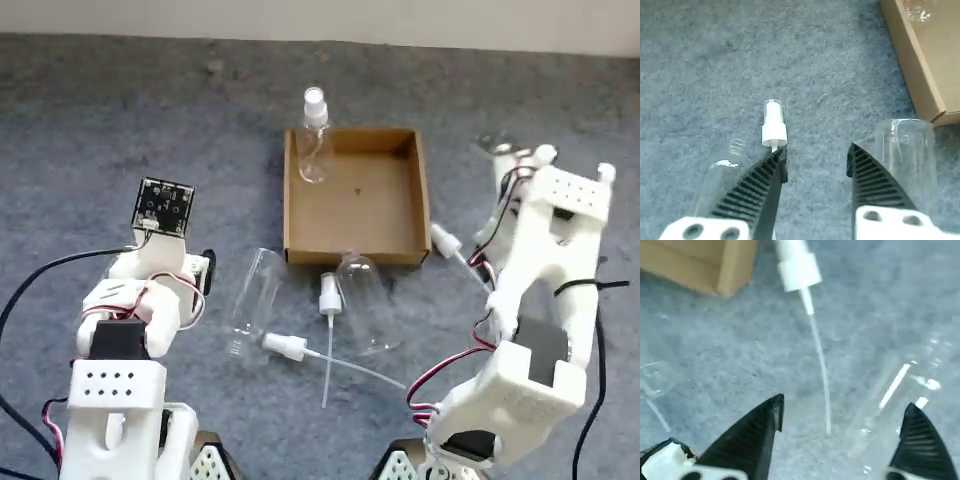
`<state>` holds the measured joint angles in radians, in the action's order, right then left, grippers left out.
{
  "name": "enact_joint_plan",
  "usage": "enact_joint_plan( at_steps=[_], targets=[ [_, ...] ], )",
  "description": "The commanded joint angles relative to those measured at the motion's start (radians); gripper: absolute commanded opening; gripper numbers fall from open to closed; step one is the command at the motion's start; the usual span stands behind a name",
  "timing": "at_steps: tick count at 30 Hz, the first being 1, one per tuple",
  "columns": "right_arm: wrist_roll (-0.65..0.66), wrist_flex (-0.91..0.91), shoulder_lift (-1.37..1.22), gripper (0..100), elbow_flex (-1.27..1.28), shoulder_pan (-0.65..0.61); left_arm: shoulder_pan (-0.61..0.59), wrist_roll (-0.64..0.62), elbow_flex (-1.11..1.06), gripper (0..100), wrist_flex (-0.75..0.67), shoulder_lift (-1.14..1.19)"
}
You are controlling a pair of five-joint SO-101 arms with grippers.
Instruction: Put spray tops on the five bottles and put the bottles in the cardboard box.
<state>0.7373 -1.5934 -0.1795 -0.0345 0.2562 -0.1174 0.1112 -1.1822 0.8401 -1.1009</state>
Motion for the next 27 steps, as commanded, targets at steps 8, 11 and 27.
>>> enact_joint_plan(
  at_steps=[8, 11, 27],
  targets=[
    [-0.006, 0.28, 0.056, 24.8, 0.363, -0.01, -0.015, -0.009, 0.005, 15, -0.015, 0.008],
    [-0.005, 0.302, 0.056, 12.0, 0.38, -0.01, -0.015, -0.009, 0.004, 15, -0.018, 0.008],
    [-0.006, -0.002, 0.229, 0.3, -0.019, 0.093, -0.013, -0.011, -0.01, 15, -0.028, 0.005]
  ],
)
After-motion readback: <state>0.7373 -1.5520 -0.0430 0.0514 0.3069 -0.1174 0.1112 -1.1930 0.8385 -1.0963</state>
